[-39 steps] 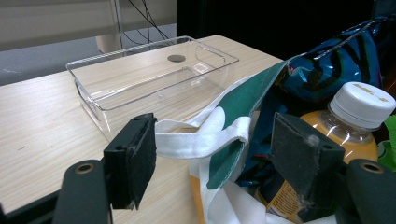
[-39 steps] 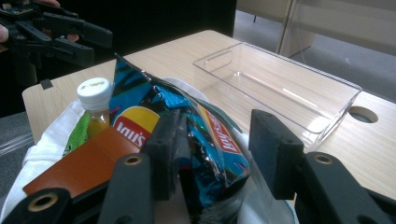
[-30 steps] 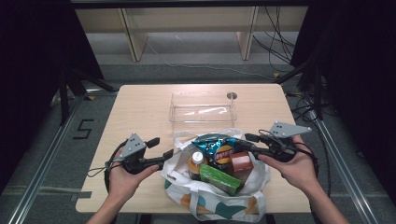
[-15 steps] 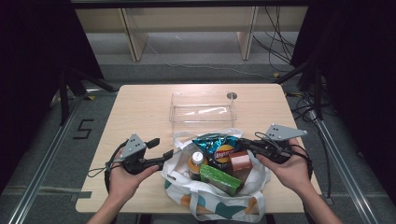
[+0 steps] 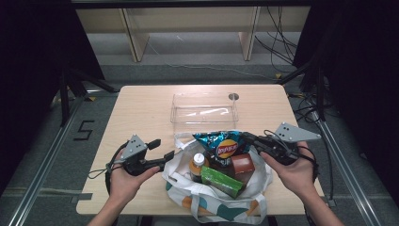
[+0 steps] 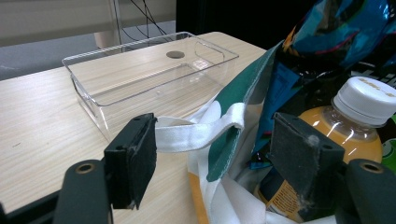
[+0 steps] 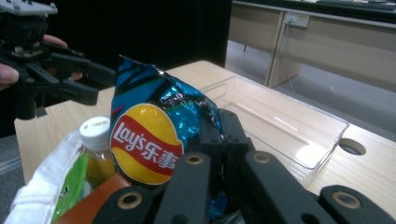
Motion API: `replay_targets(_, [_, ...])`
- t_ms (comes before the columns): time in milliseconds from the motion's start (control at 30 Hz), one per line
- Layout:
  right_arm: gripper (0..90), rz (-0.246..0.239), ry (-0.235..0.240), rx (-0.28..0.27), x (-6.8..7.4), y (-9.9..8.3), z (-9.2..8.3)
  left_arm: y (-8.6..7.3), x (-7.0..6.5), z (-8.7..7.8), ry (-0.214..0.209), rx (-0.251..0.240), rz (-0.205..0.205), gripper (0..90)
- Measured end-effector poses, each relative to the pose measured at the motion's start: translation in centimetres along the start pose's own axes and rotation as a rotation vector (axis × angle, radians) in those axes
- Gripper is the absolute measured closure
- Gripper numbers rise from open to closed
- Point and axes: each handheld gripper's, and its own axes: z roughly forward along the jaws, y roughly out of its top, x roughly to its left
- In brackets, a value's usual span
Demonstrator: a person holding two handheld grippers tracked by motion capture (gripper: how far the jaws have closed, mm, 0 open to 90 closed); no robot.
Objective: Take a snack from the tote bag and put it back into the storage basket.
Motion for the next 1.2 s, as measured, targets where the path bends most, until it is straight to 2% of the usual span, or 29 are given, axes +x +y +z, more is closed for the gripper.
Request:
replay_targets(67, [90.0,0.028,0.004,-0.005,0.3,0.2,0.0,0.0,0.0,0.0,0.001,0.002,-0.003,31.1])
replay_targets(100, [90.0,0.027,-0.002,-0.002,0.3,0.3,-0.2,-0.1,0.1,0.0,0.001,0.004,-0.003,31.2])
replay_targets(133, [90.0,0.013,-0.010,-0.025,0.2,0.4,-0.1,-0.1,0.1,0.0,0.001,0.004,-0.007,31.2])
replay_targets(233, [90.0,0.043,-0.009,-0.020,0.4,0.8,-0.4,-0.1,0.1,0.0,0.001,0.004,-0.006,31.2])
replay_targets(267, [90.0,0.020,-0.006,-0.045,0.2,0.9,-0.3,-0.1,0.1,0.0,0.001,0.005,-0.006,31.2])
replay_targets(333, [90.0,0.026,-0.014,-0.054,0.3,1.2,-0.5,-0.1,0.1,0.0,0.000,0.002,-0.005,31.2])
replay_targets(467, [90.0,0.033,-0.022,-0.104,0.4,2.3,-1.1,-0.1,0.1,0.1,0.001,0.005,-0.009,31.3])
replay_targets(500, [90.0,0.012,-0.034,-0.125,0.2,2.6,-1.2,-0.1,0.1,0.1,0.000,0.004,-0.007,31.3])
replay_targets(533, [90.0,0.030,-0.020,-0.122,0.3,2.9,-1.2,-0.1,0.1,0.1,-0.002,0.004,-0.010,31.2])
replay_targets(567, [90.0,0.030,-0.031,-0.124,0.3,3.1,-1.3,-0.1,0.1,0.1,-0.002,0.004,-0.006,31.3])
replay_targets(633, [90.0,0.022,-0.033,-0.143,0.1,3.3,-1.2,-0.2,0.1,0.1,-0.003,0.003,-0.007,31.3])
replay_targets(667, [90.0,-0.011,-0.047,-0.166,-0.2,3.4,-1.1,-0.2,0.1,0.1,-0.003,0.004,-0.007,31.3])
replay_targets(700, [90.0,0.028,-0.036,-0.155,0.1,3.5,-1.3,-0.2,0.1,0.1,-0.002,0.005,-0.008,31.4])
replay_targets(733, [90.0,0.035,-0.036,-0.155,0.1,3.6,-1.2,-0.2,0.1,0.2,0.001,0.006,-0.023,31.3])
replay_targets(767, [90.0,0.021,-0.043,-0.162,0.0,3.7,-1.3,-0.2,0.1,0.2,0.002,0.005,-0.018,31.4])
replay_targets(867, [90.0,0.031,-0.047,-0.189,0.0,4.2,-1.4,-0.1,0.1,0.1,0.001,0.002,-0.010,31.4])
replay_targets(900, [90.0,0.016,-0.062,-0.200,0.0,4.4,-1.5,-0.1,0.1,0.1,0.001,0.002,-0.008,31.5])
replay_targets(933, [90.0,0.012,-0.056,-0.206,0.0,4.6,-1.5,-0.1,0.1,0.1,0.002,0.002,-0.008,31.4])
replay_targets(1033, [90.0,0.032,-0.054,-0.218,0.1,5.1,-1.6,-0.1,0.1,0.1,0.003,0.002,-0.011,31.5])
replay_targets(1067, [90.0,0.008,-0.069,-0.233,-0.1,5.3,-1.6,-0.2,0.1,0.1,0.004,0.002,-0.013,31.5])
replay_targets(1167, [90.0,0.028,-0.060,-0.240,0.0,5.6,-1.7,-0.2,0.1,0.1,0.005,0.003,-0.014,31.5])
replay_targets(1200, [90.0,0.018,-0.077,-0.249,-0.1,5.8,-1.7,-0.2,0.1,0.2,0.006,0.003,-0.015,31.6])
